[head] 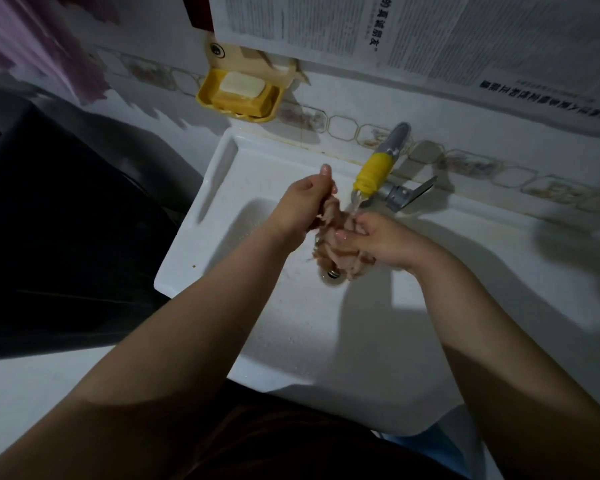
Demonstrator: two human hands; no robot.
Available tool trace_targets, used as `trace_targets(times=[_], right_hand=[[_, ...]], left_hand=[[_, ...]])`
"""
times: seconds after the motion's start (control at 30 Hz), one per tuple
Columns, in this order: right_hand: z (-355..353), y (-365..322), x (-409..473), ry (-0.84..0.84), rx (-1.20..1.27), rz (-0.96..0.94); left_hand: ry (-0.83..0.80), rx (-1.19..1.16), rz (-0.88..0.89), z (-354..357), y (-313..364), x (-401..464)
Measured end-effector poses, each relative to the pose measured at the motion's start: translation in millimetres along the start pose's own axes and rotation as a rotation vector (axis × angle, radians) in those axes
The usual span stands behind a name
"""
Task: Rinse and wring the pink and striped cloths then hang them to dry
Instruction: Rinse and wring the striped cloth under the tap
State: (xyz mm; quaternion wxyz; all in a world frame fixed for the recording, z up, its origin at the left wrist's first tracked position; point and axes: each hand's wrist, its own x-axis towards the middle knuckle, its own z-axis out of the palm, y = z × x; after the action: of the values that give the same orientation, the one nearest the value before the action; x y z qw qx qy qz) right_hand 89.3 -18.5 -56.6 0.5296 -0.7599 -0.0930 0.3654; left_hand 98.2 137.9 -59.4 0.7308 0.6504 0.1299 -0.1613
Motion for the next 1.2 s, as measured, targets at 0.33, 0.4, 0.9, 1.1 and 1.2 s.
trace_targets(times=[0.33, 0.4, 0.9, 1.1, 1.2], right_hand=[[8, -2, 5, 0.305, -0.011, 0.025], [0, -2, 5, 0.427, 0.147, 0.04], [43, -5, 15, 0.763, -0.193, 0.17], [53, -7, 14, 0.816, -0.27, 0.116], [55, -8, 13, 0.833, -0.335, 0.114]], left_hand=[[-0.221, 0.223, -0.154, -5, -39, -6], [-0.273, 0.256, -0.162, -6, -58, -13], [0.219, -0.077, -0.326, 47, -30, -11], [0.222, -0.208, -0.361, 39, -34, 0], [0.125, -0.29, -0.338, 41, -31, -8]])
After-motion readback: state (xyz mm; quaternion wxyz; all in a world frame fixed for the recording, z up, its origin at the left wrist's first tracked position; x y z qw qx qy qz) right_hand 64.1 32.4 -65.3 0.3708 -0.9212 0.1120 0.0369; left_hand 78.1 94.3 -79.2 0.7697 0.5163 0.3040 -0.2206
